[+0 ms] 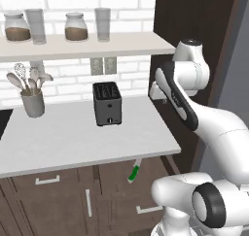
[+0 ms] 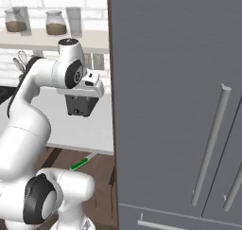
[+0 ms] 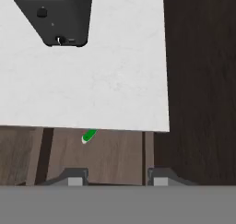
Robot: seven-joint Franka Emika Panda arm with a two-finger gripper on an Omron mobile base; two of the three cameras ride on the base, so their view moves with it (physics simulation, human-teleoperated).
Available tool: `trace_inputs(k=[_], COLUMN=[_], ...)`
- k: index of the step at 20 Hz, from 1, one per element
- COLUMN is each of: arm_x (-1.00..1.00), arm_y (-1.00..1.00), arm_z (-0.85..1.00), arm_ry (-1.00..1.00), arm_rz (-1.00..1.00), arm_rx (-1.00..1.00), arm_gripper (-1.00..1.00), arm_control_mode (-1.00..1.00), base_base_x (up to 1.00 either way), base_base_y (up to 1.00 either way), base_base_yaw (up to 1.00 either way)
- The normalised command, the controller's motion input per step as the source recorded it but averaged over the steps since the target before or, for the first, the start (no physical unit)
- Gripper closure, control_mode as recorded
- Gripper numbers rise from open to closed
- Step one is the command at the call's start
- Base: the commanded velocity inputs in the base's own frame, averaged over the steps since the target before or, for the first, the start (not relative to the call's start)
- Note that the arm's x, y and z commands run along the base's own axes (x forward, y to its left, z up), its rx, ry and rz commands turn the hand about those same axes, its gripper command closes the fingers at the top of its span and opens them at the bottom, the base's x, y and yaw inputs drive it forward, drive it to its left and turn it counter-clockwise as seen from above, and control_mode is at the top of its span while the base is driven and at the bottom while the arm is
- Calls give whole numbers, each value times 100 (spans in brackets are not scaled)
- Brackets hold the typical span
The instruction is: Pick up the knife from the drawer and place it on the cutting board. Then place the meat from the plate to the cutting board.
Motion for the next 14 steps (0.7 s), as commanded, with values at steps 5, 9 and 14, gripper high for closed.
trace_inputs(k=[5, 9, 14], arm_x=[-3, 0, -14], arm_y=[-2, 0, 0], arm_z=[-2, -3, -4], arm_ry=[0, 1, 1], arm_rz=[0, 0, 0], arm_rx=[0, 0, 0], arm_gripper=[-100, -100, -100], arm_control_mode=[-100, -100, -100], base_base_x=[0, 0, 0], base_base_y=[0, 0, 0], base_base_yaw=[0, 0, 0])
